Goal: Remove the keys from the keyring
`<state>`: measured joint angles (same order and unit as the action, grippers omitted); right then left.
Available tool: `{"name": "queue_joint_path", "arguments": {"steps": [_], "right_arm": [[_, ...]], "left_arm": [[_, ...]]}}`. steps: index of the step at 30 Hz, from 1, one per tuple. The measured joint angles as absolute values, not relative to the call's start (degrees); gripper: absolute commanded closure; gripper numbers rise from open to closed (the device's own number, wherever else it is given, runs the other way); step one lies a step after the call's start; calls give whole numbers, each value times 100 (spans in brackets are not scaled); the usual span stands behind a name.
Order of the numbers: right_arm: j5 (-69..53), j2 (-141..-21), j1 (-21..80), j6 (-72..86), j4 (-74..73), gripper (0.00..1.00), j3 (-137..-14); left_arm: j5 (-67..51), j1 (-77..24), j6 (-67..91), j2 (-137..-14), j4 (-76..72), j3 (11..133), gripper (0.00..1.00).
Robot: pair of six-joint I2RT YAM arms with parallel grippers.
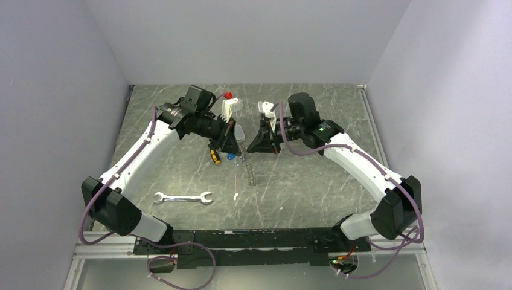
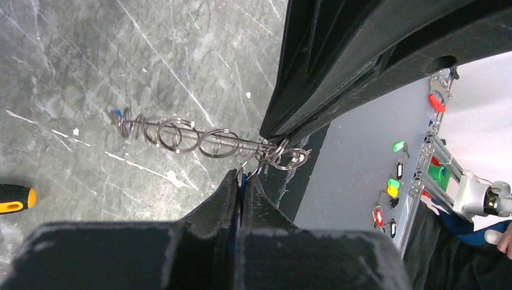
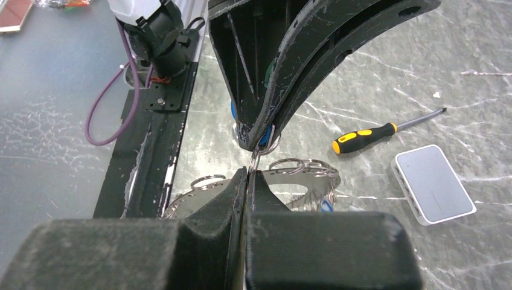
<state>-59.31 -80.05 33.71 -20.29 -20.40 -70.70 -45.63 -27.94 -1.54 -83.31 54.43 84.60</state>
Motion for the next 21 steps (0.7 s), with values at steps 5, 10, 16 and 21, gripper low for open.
{"name": "queue_joint_path", "arguments": {"steps": [5, 10, 16, 21], "right_arm": [[-5902, -8005, 3374, -2318, -2147, 100, -7078], [-5881, -8005, 3378, -2530, -2349, 100, -7142], [-5791, -8005, 3433, -2668, -2536, 100, -7229], [-5734, -8016, 3494, -2827, -2703, 100, -7312]], "left_arm": [[-4626, -2797, -202, -8331, 5531, 8560, 100], [-4831, -2794, -233, -8331, 5557, 8567, 100], [-4995, -2788, -244, -8333, 5566, 8569, 100], [-5122, -2799, -395, -8350, 5684, 8635, 100]]}}
